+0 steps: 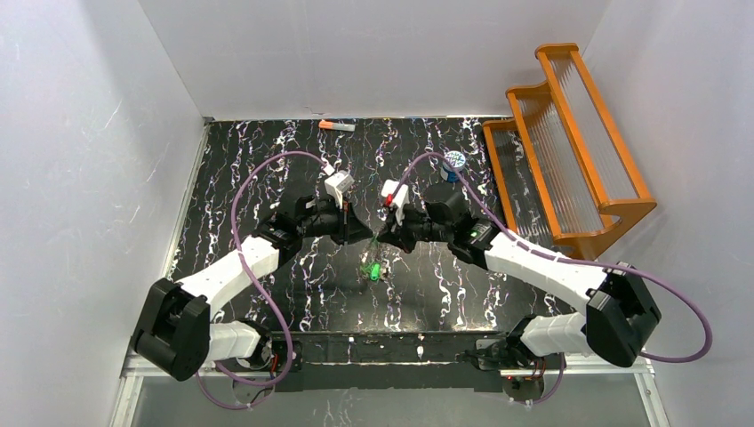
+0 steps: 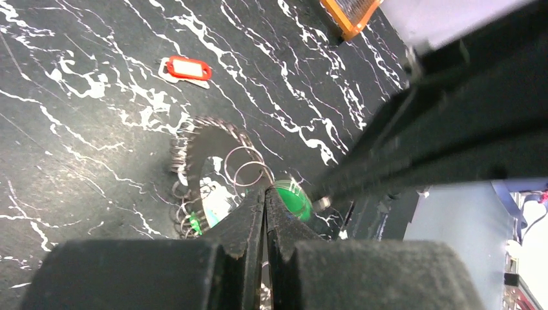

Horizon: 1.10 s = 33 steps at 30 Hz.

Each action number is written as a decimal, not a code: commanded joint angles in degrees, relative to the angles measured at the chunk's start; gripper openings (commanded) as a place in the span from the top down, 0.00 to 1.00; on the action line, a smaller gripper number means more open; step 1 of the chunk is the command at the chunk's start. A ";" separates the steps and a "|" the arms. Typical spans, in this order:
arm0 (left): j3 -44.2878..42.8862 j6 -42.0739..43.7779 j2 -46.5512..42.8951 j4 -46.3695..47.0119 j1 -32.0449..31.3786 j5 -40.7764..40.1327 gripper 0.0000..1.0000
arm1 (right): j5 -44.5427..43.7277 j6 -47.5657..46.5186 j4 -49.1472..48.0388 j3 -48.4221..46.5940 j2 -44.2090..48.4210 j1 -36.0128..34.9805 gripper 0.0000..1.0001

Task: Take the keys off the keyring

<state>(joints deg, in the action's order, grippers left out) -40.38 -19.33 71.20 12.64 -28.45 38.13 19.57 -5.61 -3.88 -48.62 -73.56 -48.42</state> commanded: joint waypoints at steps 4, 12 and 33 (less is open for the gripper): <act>-3.62 0.18 1.62 1.08 0.76 -2.44 1.00 | 7.23 -20.47 8.47 1.13 -0.15 -5.55 0.99; -4.89 3.19 1.84 -2.77 1.45 -4.07 1.00 | -0.65 -17.57 6.06 0.66 -1.57 -5.82 0.99; -6.41 13.89 -12.64 -15.70 2.05 -32.82 0.70 | -15.54 16.83 0.09 4.70 -8.73 19.32 0.97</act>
<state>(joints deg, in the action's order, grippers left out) -45.91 -7.09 64.23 -1.54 -27.14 15.99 4.67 4.67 -0.32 -42.33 -79.48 -32.23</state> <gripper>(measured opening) 0.234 0.029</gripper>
